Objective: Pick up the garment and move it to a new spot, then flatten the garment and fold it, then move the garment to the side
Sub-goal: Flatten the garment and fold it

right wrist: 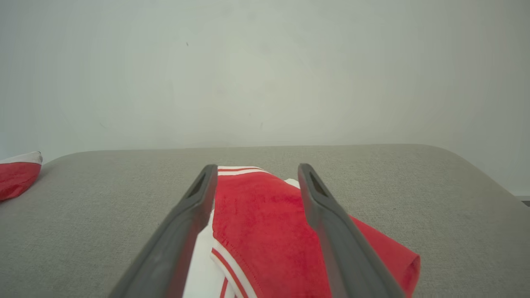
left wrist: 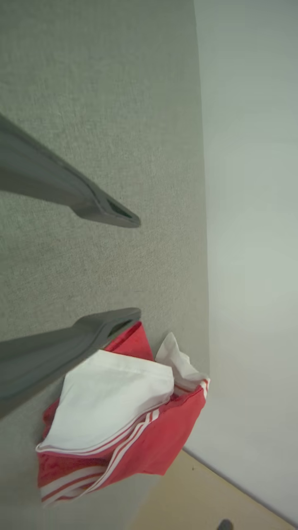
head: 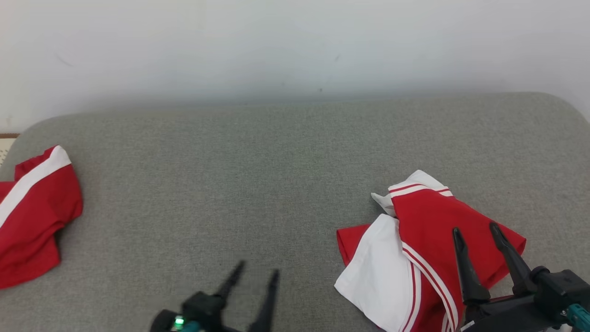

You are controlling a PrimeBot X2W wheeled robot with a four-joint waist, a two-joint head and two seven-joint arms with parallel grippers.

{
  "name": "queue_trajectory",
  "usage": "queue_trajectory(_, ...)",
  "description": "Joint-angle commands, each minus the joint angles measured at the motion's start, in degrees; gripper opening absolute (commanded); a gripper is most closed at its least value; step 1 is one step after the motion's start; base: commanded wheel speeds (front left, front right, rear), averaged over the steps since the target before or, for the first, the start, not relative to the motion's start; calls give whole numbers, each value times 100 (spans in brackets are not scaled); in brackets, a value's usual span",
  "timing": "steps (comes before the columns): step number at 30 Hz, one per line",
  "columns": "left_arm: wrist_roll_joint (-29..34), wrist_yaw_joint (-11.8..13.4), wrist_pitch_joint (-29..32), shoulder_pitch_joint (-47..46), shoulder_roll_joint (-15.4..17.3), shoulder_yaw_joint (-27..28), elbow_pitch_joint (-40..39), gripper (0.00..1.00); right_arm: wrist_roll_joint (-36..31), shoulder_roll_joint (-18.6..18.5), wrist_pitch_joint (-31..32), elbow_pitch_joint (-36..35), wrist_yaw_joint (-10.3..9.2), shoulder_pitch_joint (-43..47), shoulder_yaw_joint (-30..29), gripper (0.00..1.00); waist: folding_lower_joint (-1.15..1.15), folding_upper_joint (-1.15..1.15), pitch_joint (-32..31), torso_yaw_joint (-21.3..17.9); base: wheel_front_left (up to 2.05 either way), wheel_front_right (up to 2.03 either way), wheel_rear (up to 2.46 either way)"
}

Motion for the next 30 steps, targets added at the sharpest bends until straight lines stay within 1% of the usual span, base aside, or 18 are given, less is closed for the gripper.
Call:
queue_trajectory(1,-48,-97,56,-68,-105,-127,106,100,2,-19,13,-18,3,0,14,100,0,0,78,-92,0,0,0)
queue_trajectory(5,-124,-466,346,-310,-399,-622,672,100,21,-33,19,6,3,-68,80,100,0,0,209,-306,0,0,0)
queue_trajectory(9,-294,-704,472,-575,-606,-797,1232,100,44,-63,4,31,3,-153,145,100,0,0,368,-560,0,0,0)
queue_trajectory(14,-397,-845,437,-918,-741,-872,1812,100,100,-52,-69,80,3,-230,185,100,0,0,552,-858,0,0,0)
queue_trajectory(17,-457,-879,398,-1097,-789,-887,2139,100,117,-40,-112,119,3,-293,212,100,0,0,626,-1022,0,0,0)
queue_trajectory(24,-625,-923,268,-1425,-842,-887,2788,100,156,-30,-192,204,3,-334,176,100,0,0,709,-1209,0,0,0)
queue_trajectory(25,-644,-930,249,-1449,-846,-892,2859,60,159,-27,-202,211,3,-338,173,100,0,0,714,-1219,0,0,0)
queue_trajectory(26,-669,-940,228,-1473,-848,-905,2918,31,158,-24,-204,219,3,-340,169,100,0,0,716,-1224,0,0,0)
queue_trajectory(27,-683,-941,208,-1496,-855,-928,2967,0,157,-20,-205,222,3,-340,162,100,0,0,718,-1223,0,0,0)
queue_trajectory(30,-667,-919,173,-1563,-868,-1016,3033,0,168,-8,-218,238,3,-351,114,100,0,0,712,-1196,0,0,0)
